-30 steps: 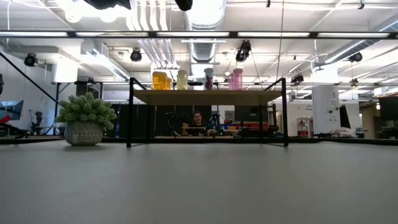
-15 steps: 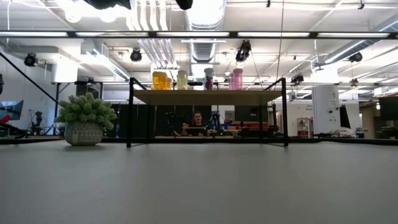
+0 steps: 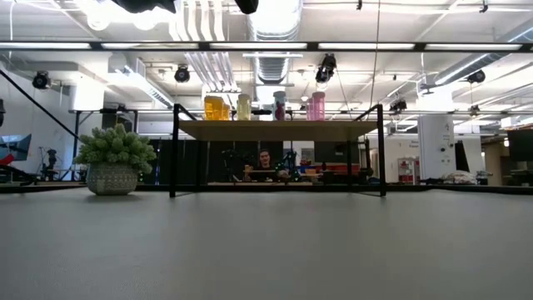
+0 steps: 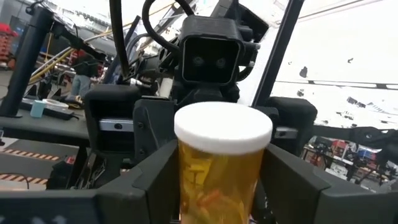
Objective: Pick and place medicine bottles onto shelf by color
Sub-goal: Put the orange pill bottle on the shelf aligned with the other orange pill bottles
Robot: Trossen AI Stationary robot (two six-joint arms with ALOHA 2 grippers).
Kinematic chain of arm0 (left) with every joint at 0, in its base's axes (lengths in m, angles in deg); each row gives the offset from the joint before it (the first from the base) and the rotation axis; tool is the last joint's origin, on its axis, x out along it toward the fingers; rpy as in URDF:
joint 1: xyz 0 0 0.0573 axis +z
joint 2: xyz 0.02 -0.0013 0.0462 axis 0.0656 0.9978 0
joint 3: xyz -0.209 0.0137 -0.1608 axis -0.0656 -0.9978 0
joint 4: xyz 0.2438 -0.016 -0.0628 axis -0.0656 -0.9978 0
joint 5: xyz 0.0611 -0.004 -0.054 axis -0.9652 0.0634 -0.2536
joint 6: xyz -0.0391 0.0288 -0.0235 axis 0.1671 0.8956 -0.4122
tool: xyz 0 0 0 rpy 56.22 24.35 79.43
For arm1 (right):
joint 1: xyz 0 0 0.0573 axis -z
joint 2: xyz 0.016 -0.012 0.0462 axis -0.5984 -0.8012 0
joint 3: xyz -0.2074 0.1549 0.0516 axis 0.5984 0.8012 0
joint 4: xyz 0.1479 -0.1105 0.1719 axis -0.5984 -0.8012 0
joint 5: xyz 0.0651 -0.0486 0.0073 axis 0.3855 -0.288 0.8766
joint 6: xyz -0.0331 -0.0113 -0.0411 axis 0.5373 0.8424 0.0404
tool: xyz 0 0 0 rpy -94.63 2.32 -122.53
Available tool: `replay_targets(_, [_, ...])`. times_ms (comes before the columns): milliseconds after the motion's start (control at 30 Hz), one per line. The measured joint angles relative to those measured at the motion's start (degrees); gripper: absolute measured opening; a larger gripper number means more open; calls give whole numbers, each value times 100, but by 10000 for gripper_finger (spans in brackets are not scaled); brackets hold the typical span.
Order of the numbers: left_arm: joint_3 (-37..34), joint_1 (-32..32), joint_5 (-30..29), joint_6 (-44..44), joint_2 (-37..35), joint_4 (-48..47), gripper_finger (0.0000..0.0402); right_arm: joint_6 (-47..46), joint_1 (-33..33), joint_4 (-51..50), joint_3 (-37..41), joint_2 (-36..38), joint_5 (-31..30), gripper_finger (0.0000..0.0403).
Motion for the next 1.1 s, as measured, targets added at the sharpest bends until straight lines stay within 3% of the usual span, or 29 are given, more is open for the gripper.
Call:
replay_targets(233, [2, 9, -16, -2, -2, 31, 187, -334, -2, -94, 0, 140, -46, 204])
replay_targets(533, [2, 18, -11, 26, -2, 40, 187, -327, -2, -154, -2, 178, 46, 268])
replay_targets(800, [2, 242, -29, 377, -10, -4, 187, -717, -2, -2335, -928, 462, 130, 297])
replay_targets(933, [2, 481, -145, 644, -73, -316, 187, -885, -2, -3358, -1319, 478, -195, 291])
replay_targets(1100, [2, 770, -771, 825, -394, -1718, 187, -968, -2, -4604, -1743, 534, -1107, 282])
